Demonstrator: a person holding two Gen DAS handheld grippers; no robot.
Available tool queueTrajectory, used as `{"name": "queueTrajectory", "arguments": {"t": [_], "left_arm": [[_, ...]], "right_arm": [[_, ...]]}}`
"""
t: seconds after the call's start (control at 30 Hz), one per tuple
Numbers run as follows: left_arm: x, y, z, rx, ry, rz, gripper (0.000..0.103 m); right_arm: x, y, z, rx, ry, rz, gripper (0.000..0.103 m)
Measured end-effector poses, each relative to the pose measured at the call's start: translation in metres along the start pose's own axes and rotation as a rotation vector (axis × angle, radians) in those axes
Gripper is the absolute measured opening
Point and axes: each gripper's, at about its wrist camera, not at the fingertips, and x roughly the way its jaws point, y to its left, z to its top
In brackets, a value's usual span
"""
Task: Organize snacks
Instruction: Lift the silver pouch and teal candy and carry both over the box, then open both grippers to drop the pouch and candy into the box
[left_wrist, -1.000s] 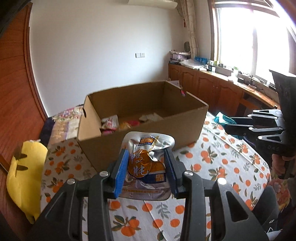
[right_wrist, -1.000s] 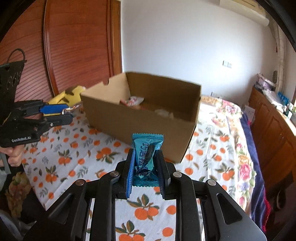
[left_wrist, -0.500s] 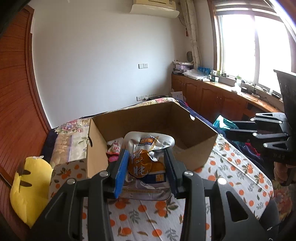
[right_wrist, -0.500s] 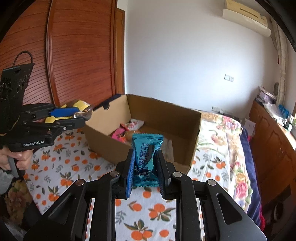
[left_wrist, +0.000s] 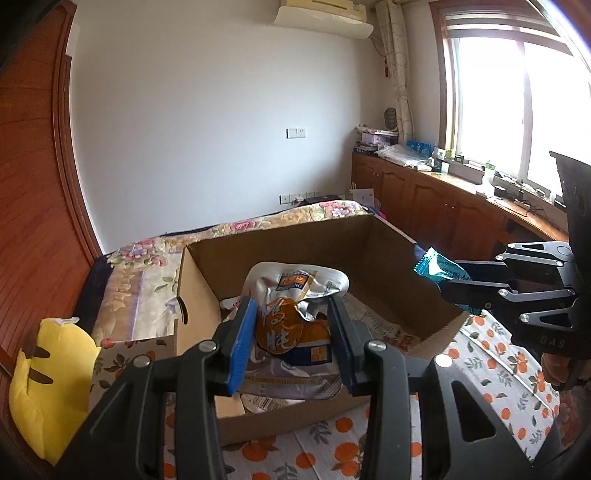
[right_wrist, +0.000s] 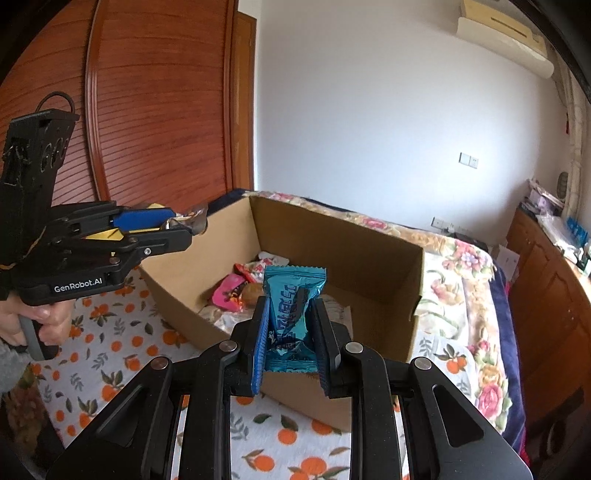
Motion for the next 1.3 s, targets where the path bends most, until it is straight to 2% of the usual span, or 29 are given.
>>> {"name": "queueTrajectory", "arguments": {"t": [0.53,0.93,1.3], "left_arm": [[0.044,0.005,-0.008,-0.020,0.055,-0.007,0.039],[0.064,0.005,-0.018,-0.030,0.094,-0.007,0.040],[0.064,0.002,-0.021,-0.024,0.101,-0.004,0.040]], "right_arm": [[0.060,-0.020,-0.004,0.043,0.050,0.012,0.021],[0.077,-0.026,-0.014,0.079,0.079,0.028,0.021],[0.078,-0.029,-0.016,0.094,0.082,0.037,0.022]]}}
